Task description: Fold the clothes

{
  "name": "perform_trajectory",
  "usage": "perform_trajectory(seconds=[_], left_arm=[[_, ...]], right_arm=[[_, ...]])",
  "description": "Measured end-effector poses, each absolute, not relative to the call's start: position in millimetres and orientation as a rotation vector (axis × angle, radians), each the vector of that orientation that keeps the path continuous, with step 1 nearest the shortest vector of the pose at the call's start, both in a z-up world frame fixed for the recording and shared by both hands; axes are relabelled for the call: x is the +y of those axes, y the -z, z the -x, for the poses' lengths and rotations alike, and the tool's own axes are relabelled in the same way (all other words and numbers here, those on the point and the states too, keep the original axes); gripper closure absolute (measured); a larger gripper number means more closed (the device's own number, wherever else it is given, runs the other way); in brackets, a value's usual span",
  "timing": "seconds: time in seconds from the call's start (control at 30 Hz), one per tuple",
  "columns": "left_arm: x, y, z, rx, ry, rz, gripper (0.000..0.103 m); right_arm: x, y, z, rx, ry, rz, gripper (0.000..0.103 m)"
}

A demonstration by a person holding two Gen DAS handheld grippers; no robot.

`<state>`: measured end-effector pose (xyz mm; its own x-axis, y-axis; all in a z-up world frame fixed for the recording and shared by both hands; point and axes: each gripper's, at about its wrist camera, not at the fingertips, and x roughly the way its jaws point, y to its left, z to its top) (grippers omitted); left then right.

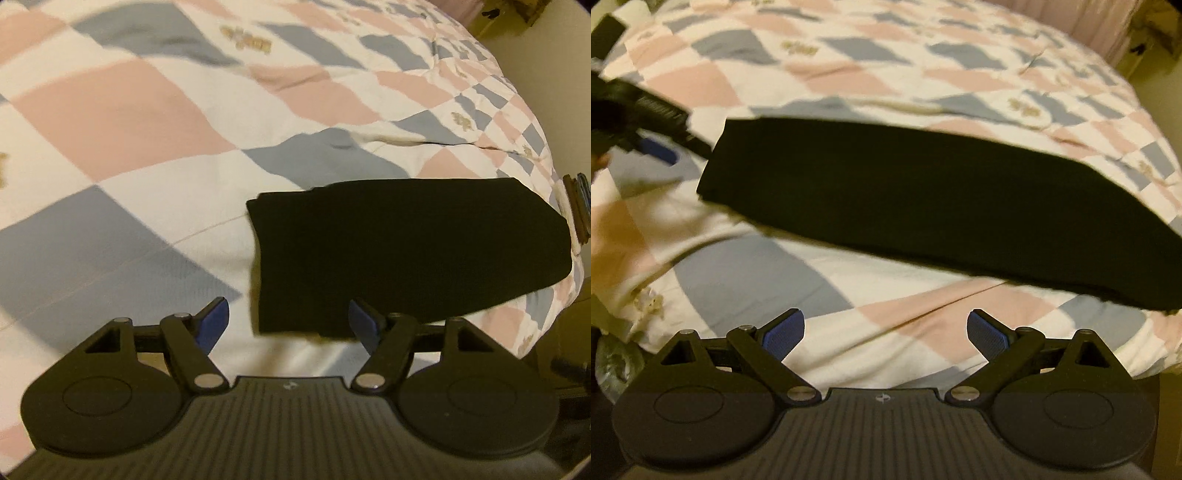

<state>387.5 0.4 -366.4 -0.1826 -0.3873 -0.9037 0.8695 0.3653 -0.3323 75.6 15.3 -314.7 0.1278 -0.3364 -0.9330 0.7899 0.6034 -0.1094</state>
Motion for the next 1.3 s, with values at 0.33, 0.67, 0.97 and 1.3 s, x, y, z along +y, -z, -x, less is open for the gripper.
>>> perform_trajectory(seconds=[0.33, 0.67, 0.97, 1.3], left_arm=[[-41.7, 431.0, -429.8, 1.533, 1.296, -0.244, 0.032], [-58.8, 439.0, -430.2, 1.528, 1.432, -0.295, 0.083], [-73.0, 436.2, -433.4, 1.547, 1.461, -0.391, 0.085], [-78.8, 433.5, -435.6, 1.591, 1.430, -0.423, 0.085]], right_arm=[[-10.5, 341.1, -86.9, 1.243, 0.897, -0.579, 0.005], [-8.6, 349.7, -133.0, 1.193, 0.824, -0.370, 0.009], [52.1, 395.8, -210.6, 1.127, 0.577, 0.263, 0.035], [84.0, 465.1, -262.3, 1.088, 0.548, 0.657, 0.043]])
